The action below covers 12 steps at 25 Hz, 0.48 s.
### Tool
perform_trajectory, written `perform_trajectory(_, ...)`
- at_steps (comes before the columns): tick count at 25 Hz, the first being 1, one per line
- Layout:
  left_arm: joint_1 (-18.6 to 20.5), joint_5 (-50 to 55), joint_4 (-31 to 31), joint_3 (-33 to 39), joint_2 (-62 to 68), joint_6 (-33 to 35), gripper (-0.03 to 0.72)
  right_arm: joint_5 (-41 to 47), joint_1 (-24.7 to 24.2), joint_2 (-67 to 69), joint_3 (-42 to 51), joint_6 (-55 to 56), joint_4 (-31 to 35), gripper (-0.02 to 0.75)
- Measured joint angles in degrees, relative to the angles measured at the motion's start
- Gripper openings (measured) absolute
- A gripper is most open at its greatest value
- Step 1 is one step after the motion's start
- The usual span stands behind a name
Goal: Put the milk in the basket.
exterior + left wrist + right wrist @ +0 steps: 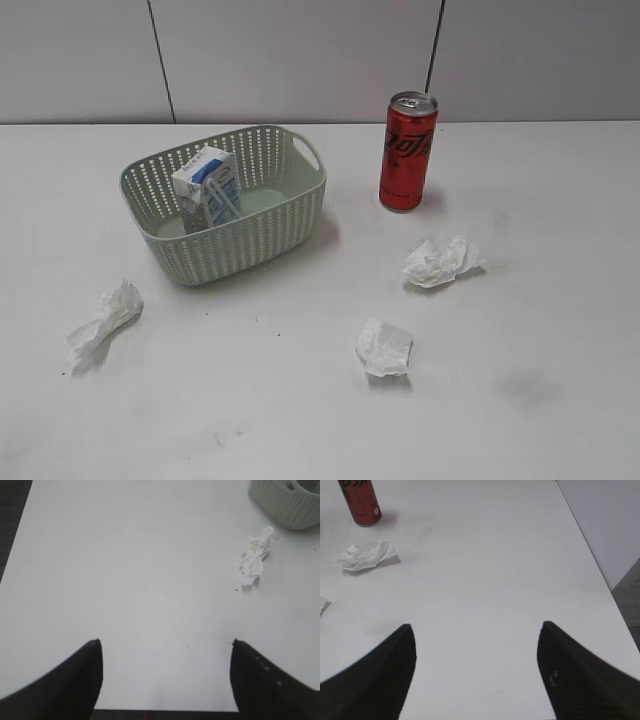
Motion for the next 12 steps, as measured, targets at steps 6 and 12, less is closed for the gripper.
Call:
perform_trajectory(6, 0.00, -3.82, -2.55, 2.38, -2.45, 1.92, 0.590, 0.00, 0.00, 0.00, 0.00, 0.04, 0.00, 0.586)
perform_trajectory(12, 0.00, -7.29, -4.60, 4.12, -2.40, 3.64, 0.590, 0.00, 0.00, 0.00, 0.00, 0.06, 0.00, 0.587)
